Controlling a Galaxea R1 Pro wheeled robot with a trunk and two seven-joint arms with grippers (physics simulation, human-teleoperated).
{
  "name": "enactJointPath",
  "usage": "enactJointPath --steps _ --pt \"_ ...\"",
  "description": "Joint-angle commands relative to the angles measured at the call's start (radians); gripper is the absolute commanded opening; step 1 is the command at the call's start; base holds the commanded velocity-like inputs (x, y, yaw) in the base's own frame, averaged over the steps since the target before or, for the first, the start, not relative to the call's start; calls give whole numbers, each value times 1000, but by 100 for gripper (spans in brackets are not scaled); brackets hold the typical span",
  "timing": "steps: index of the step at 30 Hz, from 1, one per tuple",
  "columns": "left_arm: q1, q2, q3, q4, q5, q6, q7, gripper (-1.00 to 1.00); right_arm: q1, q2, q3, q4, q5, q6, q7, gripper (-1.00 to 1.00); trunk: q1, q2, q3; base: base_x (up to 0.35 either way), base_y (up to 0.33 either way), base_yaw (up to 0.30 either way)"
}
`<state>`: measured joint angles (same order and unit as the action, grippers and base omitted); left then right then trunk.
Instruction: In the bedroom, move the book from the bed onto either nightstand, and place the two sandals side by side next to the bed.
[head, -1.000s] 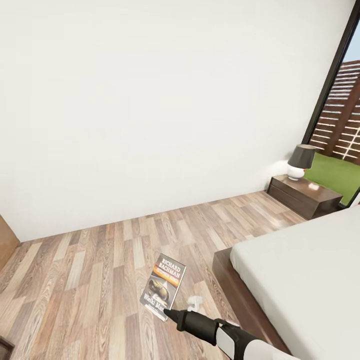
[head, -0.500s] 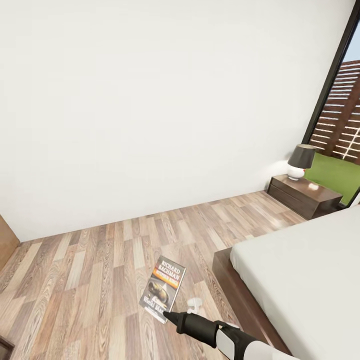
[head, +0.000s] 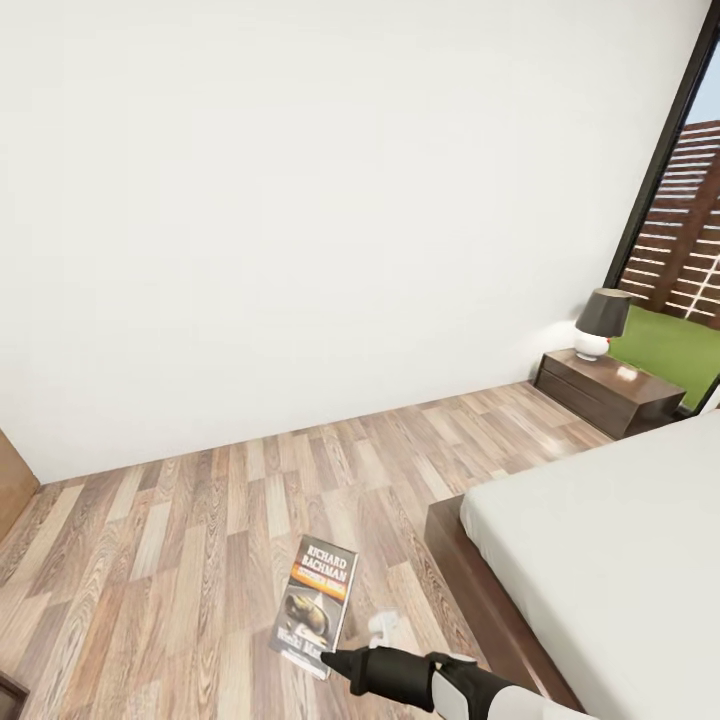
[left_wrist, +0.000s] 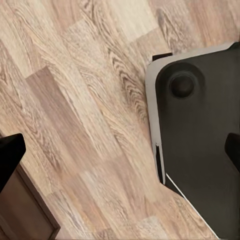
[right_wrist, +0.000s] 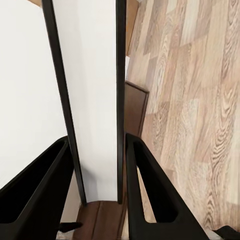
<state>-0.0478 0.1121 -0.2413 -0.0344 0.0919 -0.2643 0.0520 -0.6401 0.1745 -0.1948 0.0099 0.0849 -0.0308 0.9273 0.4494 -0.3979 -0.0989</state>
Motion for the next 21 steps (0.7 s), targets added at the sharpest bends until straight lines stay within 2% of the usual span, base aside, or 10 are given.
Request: enactJointPath --steps 1,6,12,16,17,19,21 --pt "-8 -1 -9 1 18 7 2 100 -1 0 -10 2 13 -2 1 -100 1 -2 -2 0 0 0" --pt "-27 -9 -8 0 42 37 6 100 -1 0 -9 5 26 1 2 -100 1 -2 -2 0 0 0" --pt "-37 -32 -8 -1 59 49 15 100 -1 0 -8 23 32 3 10 -100 1 -2 -2 0 0 0" --pt "-42 -42 -8 -1 98 51 17 100 -1 0 -8 28 34 4 17 -100 1 -2 -2 0 0 0" --pt "-42 -42 -8 -1 98 51 17 100 -1 0 -8 28 34 4 17 -100 1 -2 -2 0 0 0" --pt "-44 -46 -8 -1 134 48 17 100 -1 0 -8 30 37 4 28 -100 1 -2 -2 0 0 0" --pt "-45 -46 -7 -1 156 46 17 100 -1 0 -8 31 42 5 40 -100 1 -2 -2 0 0 0"
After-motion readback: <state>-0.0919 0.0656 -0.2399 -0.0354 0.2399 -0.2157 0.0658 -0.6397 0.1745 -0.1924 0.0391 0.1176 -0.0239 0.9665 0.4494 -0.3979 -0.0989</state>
